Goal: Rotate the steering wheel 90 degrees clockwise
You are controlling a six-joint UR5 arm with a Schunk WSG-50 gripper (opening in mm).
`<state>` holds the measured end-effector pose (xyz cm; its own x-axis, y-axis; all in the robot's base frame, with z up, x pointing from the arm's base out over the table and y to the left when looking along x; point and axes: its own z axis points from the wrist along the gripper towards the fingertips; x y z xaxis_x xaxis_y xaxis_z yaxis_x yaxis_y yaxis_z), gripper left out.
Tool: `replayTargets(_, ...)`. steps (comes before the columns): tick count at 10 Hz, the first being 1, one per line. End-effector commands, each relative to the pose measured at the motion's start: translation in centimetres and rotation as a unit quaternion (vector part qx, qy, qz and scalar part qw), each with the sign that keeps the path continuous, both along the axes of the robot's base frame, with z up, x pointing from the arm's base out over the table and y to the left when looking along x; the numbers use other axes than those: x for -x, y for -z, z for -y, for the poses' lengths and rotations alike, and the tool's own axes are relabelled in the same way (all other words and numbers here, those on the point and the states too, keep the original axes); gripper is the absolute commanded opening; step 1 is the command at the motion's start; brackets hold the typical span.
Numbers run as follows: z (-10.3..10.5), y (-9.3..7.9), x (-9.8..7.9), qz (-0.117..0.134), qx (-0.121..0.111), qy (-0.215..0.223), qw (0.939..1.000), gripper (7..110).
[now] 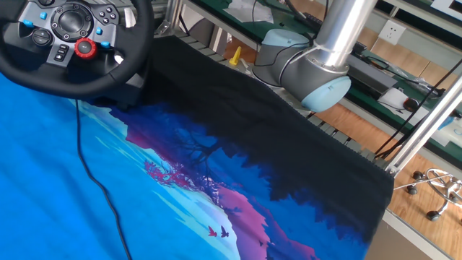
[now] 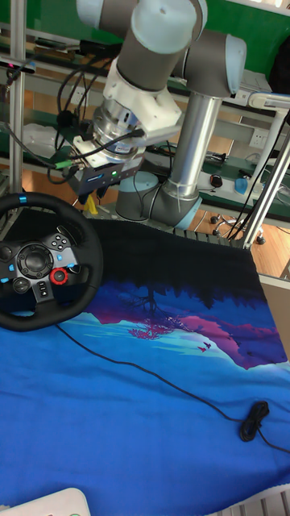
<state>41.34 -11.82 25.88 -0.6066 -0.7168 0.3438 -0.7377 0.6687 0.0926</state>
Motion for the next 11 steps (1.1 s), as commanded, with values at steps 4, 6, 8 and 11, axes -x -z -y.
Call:
replayTargets(4,4.8,-0.1,-4.6,0.087,0.067,-0.056,0.9923,44)
replayTargets(6,5.3,2.7,-3.3,0.075,0.046,-0.048,0.995,44)
replayTargets(8,2.2,2.7,-0.7,0.03,-0.016,-0.027,0.9991,66)
replayTargets(11,0.2,2.4,1.5,-0.017,-0.061,-0.03,0.9976,66)
